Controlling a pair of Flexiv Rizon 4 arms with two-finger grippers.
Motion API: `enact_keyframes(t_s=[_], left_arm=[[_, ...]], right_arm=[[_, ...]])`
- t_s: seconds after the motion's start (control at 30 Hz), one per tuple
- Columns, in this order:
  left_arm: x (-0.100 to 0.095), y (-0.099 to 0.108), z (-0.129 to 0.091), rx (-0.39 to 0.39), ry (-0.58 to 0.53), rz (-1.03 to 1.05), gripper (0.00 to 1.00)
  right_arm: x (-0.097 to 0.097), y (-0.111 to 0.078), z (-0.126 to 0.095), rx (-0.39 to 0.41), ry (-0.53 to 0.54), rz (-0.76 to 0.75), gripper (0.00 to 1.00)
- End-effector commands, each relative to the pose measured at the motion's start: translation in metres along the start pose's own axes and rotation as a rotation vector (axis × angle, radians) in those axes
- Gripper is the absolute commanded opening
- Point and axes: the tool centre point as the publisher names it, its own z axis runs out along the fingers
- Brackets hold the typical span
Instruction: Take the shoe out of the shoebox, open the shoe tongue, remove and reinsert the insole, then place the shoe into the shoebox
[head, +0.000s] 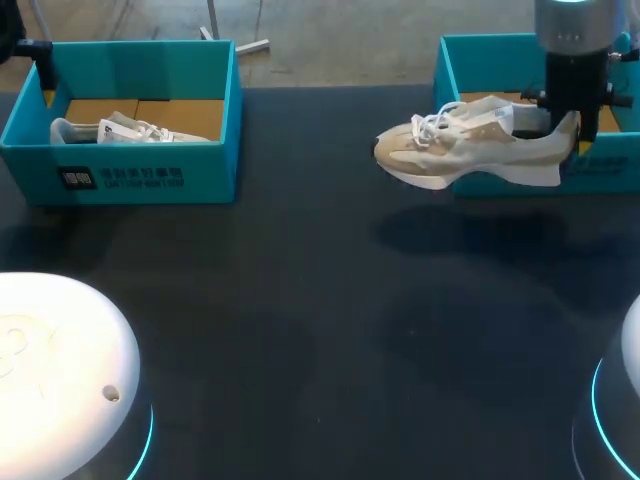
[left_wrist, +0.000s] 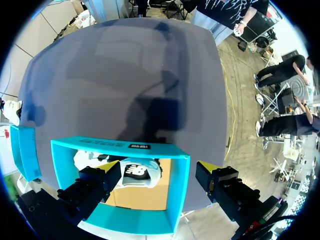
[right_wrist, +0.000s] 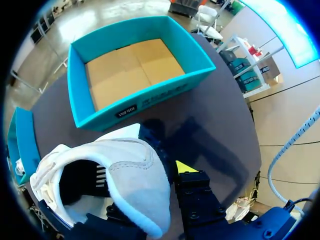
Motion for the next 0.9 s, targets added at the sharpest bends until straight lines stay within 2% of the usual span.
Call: enact_keyframes(t_s=[0.03,0.07,0.17,0.4,0.6,0.9], left_arm=[[0.000,-0.001,0.000,-0.003,0.002,0.000,1.00],[0.000,-0.001,0.000,-0.003,0.002,0.000,1.00],[0.000,-0.001,0.000,-0.003,0.002,0.000,1.00],[0.000,-0.001,0.000,-0.003,0.002,0.000,1.00],[0.000,-0.001,0.000,-0.003,0.002,0.000,1.00],[0.000,-0.001,0.000,-0.003,0.002,0.000,1.00]], right_arm=[[0.000,0.000,-0.001,0.000,0.003,0.001,0.00],[0.000,0.000,-0.001,0.000,0.003,0.001,0.00],[0.009,-0.018,0.002,-0.012,-0.019,-0.044,0.00],[0.019,-0.068,0.017,0.012,-0.016,-0.105,0.00],[0.026,-0.113,0.020,-0.008,0.018,-0.147,0.00],[0.041,-0.153,0.030,-0.006,0.036,-0.201,0.00]])
